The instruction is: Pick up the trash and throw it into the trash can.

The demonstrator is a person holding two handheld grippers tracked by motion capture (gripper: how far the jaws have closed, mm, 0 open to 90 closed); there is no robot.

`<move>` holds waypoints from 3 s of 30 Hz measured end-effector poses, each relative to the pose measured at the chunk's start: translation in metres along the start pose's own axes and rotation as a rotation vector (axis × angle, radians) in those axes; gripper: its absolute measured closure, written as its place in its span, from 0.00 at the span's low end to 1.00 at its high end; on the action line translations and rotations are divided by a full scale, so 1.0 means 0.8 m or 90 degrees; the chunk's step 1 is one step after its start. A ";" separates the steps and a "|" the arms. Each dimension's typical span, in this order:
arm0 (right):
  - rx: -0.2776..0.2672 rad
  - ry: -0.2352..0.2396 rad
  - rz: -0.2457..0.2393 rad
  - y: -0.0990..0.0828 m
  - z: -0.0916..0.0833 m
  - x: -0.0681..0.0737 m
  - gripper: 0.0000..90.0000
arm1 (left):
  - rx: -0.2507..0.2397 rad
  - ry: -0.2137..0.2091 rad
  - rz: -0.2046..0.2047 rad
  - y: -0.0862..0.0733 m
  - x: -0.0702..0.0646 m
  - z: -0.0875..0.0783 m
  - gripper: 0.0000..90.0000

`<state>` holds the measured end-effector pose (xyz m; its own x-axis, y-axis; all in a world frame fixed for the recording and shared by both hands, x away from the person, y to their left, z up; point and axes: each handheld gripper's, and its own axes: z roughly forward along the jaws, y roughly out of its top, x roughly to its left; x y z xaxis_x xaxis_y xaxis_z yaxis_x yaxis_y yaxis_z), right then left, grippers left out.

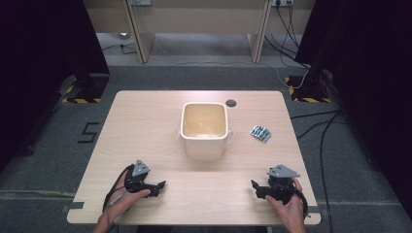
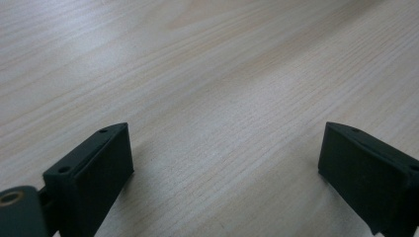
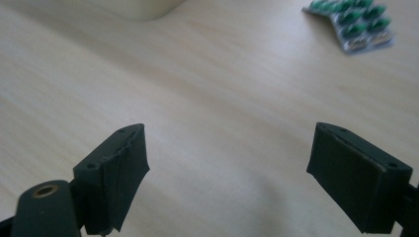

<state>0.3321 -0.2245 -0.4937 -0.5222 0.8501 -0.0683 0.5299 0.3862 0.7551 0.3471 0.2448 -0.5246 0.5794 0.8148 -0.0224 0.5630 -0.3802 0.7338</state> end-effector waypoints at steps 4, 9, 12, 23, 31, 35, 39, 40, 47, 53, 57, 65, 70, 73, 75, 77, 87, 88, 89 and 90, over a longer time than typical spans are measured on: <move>-0.014 -0.025 0.001 0.021 -0.005 -0.010 0.17 | 0.000 0.000 0.000 0.000 0.000 0.000 0.06; -0.011 -0.034 -0.003 0.043 -0.003 -0.024 0.17 | 0.000 0.000 -0.001 0.000 0.000 0.000 0.06; -0.006 -0.034 -0.008 0.051 0.000 -0.030 0.17 | 0.000 0.000 0.000 0.000 0.000 0.000 0.06; 0.005 -0.025 -0.013 0.090 0.031 -0.058 0.17 | 0.000 0.000 0.000 0.000 0.000 0.000 0.06; 0.002 -0.011 0.015 0.096 0.061 -0.076 0.19 | 0.000 -0.001 0.000 0.000 0.000 0.000 0.06; 0.014 -0.027 0.010 0.101 0.067 -0.083 0.19 | 0.000 0.000 0.000 0.000 0.000 0.000 0.06; 0.013 -0.019 0.006 0.109 0.070 -0.088 0.19 | 0.000 0.000 0.000 0.000 0.000 0.000 0.06; 0.013 -0.019 0.006 0.109 0.070 -0.088 0.19 | 0.000 0.000 0.000 0.000 0.000 0.000 0.06; 0.029 -0.027 -0.002 0.122 0.084 -0.095 0.19 | 0.000 0.000 0.000 0.000 0.000 0.000 0.06; 0.043 -0.031 -0.002 0.133 0.098 -0.102 0.19 | 0.000 0.000 -0.001 0.000 0.000 0.000 0.06; 0.050 -0.036 -0.001 0.138 0.110 -0.111 0.19 | 0.000 0.000 -0.001 0.000 0.000 0.000 0.06; 0.062 -0.036 0.014 0.139 0.137 -0.135 0.18 | 0.002 0.000 0.002 0.000 0.000 0.000 0.06; 0.070 -0.022 0.022 0.136 0.151 -0.148 0.18 | 0.000 0.000 0.000 0.000 0.000 0.000 0.06; 0.064 -0.016 0.024 0.134 0.156 -0.153 0.18 | 0.000 -0.001 0.001 0.000 0.000 0.000 0.06; 0.063 -0.007 0.024 0.131 0.158 -0.157 0.18 | 0.000 -0.001 0.001 0.000 0.000 0.000 0.06; 0.070 -0.006 0.020 0.128 0.160 -0.159 0.18 | 0.000 -0.001 0.001 0.000 0.000 0.000 0.06; 0.096 0.023 -0.003 0.116 0.171 -0.157 0.18 | 0.000 0.000 0.001 0.000 0.000 0.000 0.06; 0.096 0.023 -0.003 0.116 0.171 -0.157 0.18 | 0.000 0.000 0.001 0.000 0.000 0.000 0.06; 0.095 0.024 0.003 0.115 0.171 -0.157 0.19 | 0.000 -0.001 0.000 0.000 0.000 0.000 0.06; 0.087 0.034 0.012 0.114 0.171 -0.158 0.23 | 0.000 -0.001 -0.001 0.000 0.000 0.000 0.06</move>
<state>0.5377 -0.2477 -0.5058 -0.5442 0.8388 -0.0184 0.6240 0.4193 0.6594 0.3471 0.2449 -0.5246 0.5797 0.8144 -0.0240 0.5633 -0.3794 0.7340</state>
